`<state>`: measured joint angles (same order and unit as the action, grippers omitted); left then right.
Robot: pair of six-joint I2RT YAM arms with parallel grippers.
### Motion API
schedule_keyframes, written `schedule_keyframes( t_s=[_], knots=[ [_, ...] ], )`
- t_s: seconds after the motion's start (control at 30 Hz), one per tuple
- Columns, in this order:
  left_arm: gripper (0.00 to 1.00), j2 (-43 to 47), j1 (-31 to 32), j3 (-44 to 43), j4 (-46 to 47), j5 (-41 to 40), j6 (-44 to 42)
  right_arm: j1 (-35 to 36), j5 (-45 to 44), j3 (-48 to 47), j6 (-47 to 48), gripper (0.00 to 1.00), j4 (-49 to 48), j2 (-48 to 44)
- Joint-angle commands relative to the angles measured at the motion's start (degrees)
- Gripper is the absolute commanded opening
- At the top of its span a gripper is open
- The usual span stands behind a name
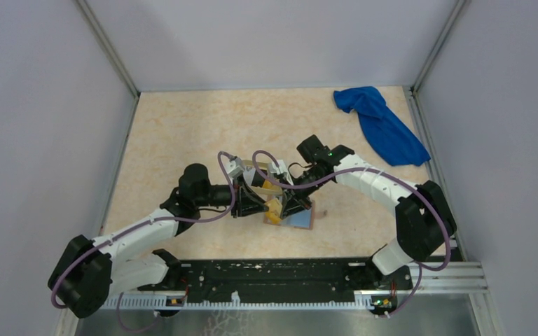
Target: Put the credit cards into the card holder
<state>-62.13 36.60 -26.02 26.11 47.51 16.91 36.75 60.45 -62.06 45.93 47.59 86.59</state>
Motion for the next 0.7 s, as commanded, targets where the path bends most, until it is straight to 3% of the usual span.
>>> schedule_keyframes(
  t_s=[0.0, 0.13, 0.23, 0.3, 0.5, 0.6, 0.67],
  knots=[
    [0.26, -1.23, -0.12, -1.64, 2.36, 2.98, -0.21, 0.51, 1.39, -3.08, 1.20, 0.00, -0.46, 0.06],
    [0.21, -2.30, -0.09, -1.93, 3.14, 4.51, 0.18, 0.51, 1.25, -3.10, 1.05, 0.00, -0.57, 0.13],
    [0.00, -2.83, -0.11, -1.57, 4.54, 4.83, 0.79, 0.52, 1.12, -3.06, 0.81, 0.00, -0.71, 0.37],
    [0.00, -3.01, -0.12, -0.92, 6.06, 4.63, 1.61, 0.51, 0.98, -3.09, 0.34, 0.00, -1.08, 0.33],
    [0.00, -1.86, -0.14, 5.15, 8.52, -0.33, 3.83, -0.82, 0.52, -3.65, -3.02, 0.43, -3.08, -0.75],
    [0.00, -0.91, -0.17, 8.05, 6.90, -4.21, 5.24, -4.68, -0.72, -2.84, -4.95, 0.49, -5.29, -2.61],
    [0.00, 0.29, -0.14, 9.59, 4.73, -7.24, 6.07, -7.81, -3.72, -0.19, -12.85, 0.49, -13.85, -4.59]
  ],
)
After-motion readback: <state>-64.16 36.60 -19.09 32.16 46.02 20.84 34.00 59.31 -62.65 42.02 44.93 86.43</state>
